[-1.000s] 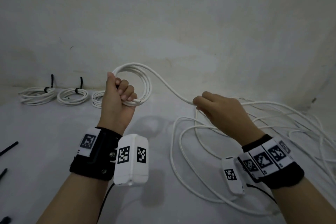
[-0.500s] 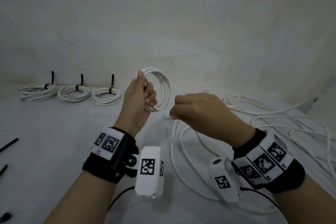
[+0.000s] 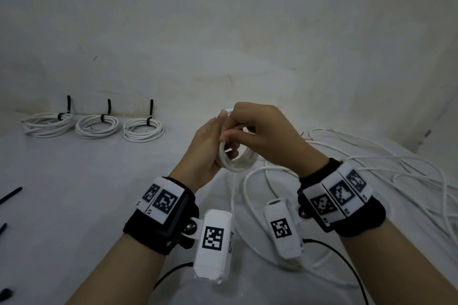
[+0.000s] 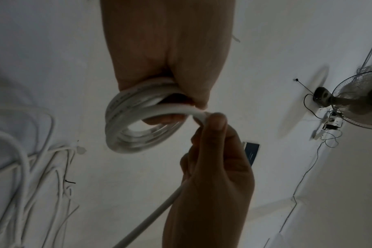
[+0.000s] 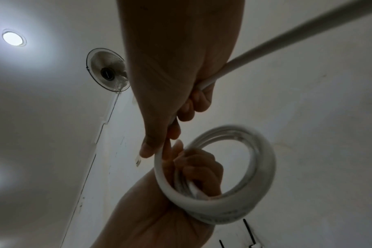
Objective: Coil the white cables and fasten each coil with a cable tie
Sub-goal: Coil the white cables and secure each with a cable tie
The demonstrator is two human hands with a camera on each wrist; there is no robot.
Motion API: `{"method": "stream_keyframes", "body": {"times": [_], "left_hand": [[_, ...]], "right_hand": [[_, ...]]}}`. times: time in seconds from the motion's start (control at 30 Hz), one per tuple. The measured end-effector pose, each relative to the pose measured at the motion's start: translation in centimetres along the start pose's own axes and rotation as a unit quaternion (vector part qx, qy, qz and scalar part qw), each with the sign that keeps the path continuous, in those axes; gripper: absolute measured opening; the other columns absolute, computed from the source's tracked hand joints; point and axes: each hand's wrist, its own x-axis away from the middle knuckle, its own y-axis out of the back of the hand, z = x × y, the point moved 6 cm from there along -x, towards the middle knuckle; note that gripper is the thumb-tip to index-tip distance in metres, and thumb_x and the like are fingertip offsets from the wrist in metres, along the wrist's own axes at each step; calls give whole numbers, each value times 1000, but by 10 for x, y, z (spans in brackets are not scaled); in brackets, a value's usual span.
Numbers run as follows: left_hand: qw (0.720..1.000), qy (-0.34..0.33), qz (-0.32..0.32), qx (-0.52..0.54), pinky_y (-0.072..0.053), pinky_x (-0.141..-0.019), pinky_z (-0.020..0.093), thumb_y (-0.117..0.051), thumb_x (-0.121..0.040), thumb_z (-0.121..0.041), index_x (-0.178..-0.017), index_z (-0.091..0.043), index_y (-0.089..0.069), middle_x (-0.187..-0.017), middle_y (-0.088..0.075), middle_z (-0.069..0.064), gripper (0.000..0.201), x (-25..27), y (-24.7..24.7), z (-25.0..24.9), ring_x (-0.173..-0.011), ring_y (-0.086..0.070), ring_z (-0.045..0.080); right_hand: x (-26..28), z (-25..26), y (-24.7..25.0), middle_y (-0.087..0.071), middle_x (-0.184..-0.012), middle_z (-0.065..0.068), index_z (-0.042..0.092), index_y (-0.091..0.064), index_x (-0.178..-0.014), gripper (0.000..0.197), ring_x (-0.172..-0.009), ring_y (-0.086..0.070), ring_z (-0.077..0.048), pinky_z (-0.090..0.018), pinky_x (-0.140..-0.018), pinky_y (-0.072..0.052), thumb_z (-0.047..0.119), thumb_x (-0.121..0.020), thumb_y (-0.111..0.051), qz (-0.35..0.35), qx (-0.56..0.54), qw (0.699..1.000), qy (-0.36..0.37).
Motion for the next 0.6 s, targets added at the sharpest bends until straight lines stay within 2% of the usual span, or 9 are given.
{"method": "stream_keyframes", "body": {"times": [0.07, 0.17, 0.3, 0.4, 0.5, 0.6], "left_hand": [[1000, 19, 10, 15, -38, -43, 18, -36, -102, -35, -60, -24, -62, -48, -42, -6, 50, 1, -5, 0, -46, -41, 8], [996, 50, 7, 74, -31, -37, 16, -35, -99, -43, -65, -23, -64, -45, -35, -7, 49, 1, -5, 0, -36, -34, 5], [993, 40, 15, 114, -28, -37, 15, -31, -100, -44, -49, -25, -63, -44, -39, -8, 63, 1, -4, 3, -34, -32, 3], [991, 47, 18, 127, -31, -36, 15, -30, -100, -43, -50, -23, -64, -44, -39, -7, 63, 1, -4, 2, -34, -34, 3], [989, 75, 30, 127, -28, -33, 14, -31, -100, -45, -62, -18, -60, -42, -34, -7, 54, 4, -7, 0, -32, -32, 3], [985, 108, 68, 120, -21, -30, 13, -27, -98, -51, -48, -21, -49, -39, -28, -8, 63, 8, -16, 4, -28, -25, 1]], "right_hand": [[-3, -1, 1, -50, -66, 18, 18, -65, -74, 14, -61, -48, -2, -17, -59, -33, 29, -82, -68, -17, -10, 1000, -7], [-1, -6, 4, -55, -68, 13, 14, -65, -73, 16, -61, -48, -5, -17, -60, -33, 25, -80, -72, -58, -40, 997, -26], [5, 1, -5, -57, -70, 5, 11, -63, -73, 20, -62, -49, -9, -24, -58, -39, 28, -80, -71, -62, -37, 997, -21], [6, 3, -4, -57, -72, 4, 10, -63, -75, 21, -62, -48, -8, -21, -57, -36, 30, -82, -69, -85, -24, 996, -16], [9, -2, 2, -58, -71, 7, 11, -64, -75, 20, -61, -47, -3, -16, -58, -31, 29, -82, -69, -122, -16, 992, -23], [13, -7, 1, -56, -71, 7, 12, -62, -74, 22, -62, -47, -6, -20, -57, -35, 30, -82, -69, -128, -12, 991, -31]]}}
